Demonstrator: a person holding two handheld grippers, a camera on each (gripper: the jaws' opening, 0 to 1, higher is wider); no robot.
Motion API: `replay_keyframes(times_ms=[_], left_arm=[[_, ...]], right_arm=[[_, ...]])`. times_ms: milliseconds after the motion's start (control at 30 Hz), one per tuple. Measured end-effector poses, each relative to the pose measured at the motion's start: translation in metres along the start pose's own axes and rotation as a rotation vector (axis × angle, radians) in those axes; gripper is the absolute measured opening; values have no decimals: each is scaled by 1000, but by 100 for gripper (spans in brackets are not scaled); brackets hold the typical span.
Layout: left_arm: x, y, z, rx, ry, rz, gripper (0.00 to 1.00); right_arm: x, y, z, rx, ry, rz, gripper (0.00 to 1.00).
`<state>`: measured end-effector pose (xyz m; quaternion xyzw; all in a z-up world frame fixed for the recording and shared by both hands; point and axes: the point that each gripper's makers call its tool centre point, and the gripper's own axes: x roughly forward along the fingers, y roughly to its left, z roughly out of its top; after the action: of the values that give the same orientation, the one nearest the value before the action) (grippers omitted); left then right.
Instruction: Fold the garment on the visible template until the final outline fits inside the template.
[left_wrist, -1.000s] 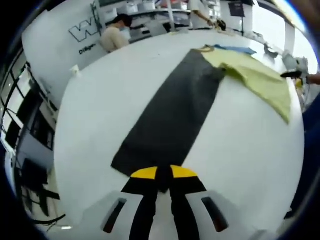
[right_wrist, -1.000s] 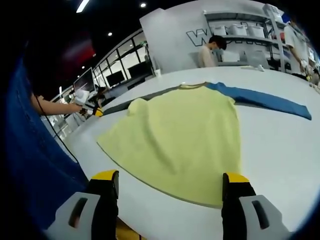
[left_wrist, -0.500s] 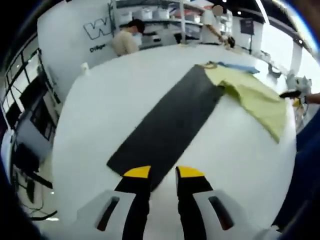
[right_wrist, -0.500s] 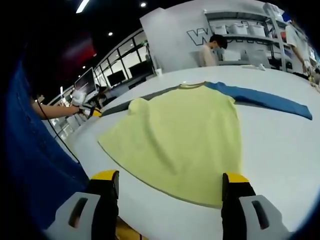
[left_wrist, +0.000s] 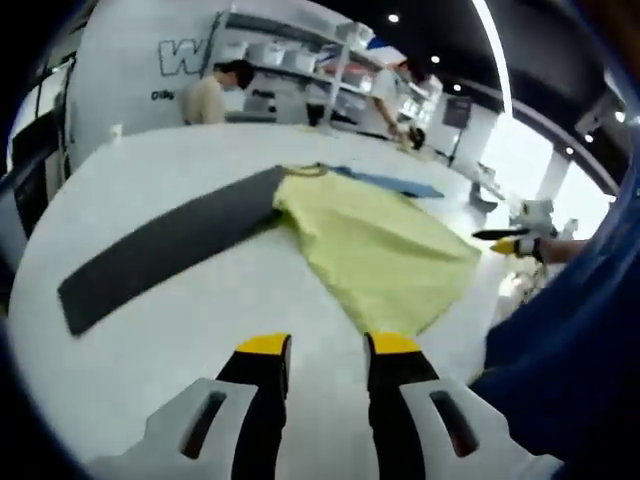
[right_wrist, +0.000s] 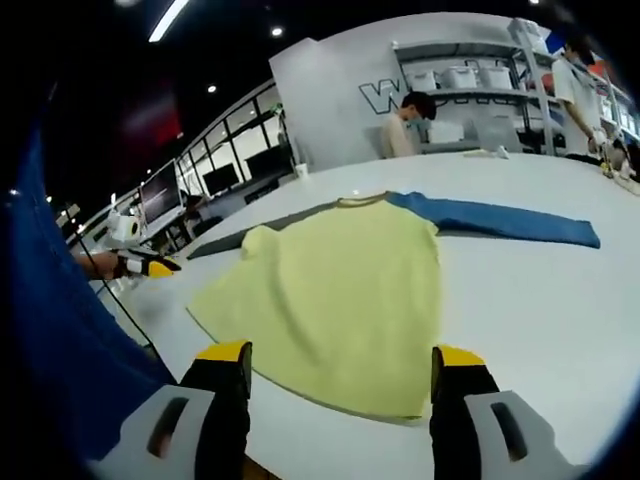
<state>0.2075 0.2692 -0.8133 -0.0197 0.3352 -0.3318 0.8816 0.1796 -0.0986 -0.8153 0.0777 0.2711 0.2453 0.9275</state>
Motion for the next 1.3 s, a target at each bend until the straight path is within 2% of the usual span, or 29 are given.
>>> replay_keyframes(times_ms=[33, 100, 133, 200, 233, 300, 400, 600, 733, 900, 1033, 1300], left_arm=[[7, -23, -11, 3, 28, -9, 29], [14, -35, -22, -9, 44, -12, 30], [14, -53, -19, -24, 45, -13, 30], [16, -59, -21, -38, 43, -6, 30], [15, -53, -23, -49, 38, 6, 30], [17, -56, -21, -63, 26, 18, 31], [23, -57, -22, -72, 19, 45, 30], [36, -50, -33, -83, 51, 81, 30], [41, -52, -31, -107, 42, 84, 29], [48, -48, -28, -124, 54, 99, 26], [51, -47, -30, -123, 69, 106, 20], [53, -50, -32, -128, 74, 131, 7]], right_arm=[[-4, -5, -3, -8, 10, -1, 71], [-7, -10, -8, -10, 25, 6, 70], [-8, -13, -11, -11, 27, 11, 70], [-9, -18, -14, -8, 34, 12, 68], [-11, -19, -15, -13, 37, 11, 66], [-11, -24, -18, -10, 39, 14, 62], [-10, -24, -19, -9, 37, 20, 61], [-9, -36, -29, 1, 53, 21, 58], [-9, -39, -32, 5, 58, 24, 54], [-7, -42, -31, 28, 55, 22, 42], [-8, -42, -33, 49, 57, 30, 38], [-7, -53, -31, 78, 64, 4, 21]])
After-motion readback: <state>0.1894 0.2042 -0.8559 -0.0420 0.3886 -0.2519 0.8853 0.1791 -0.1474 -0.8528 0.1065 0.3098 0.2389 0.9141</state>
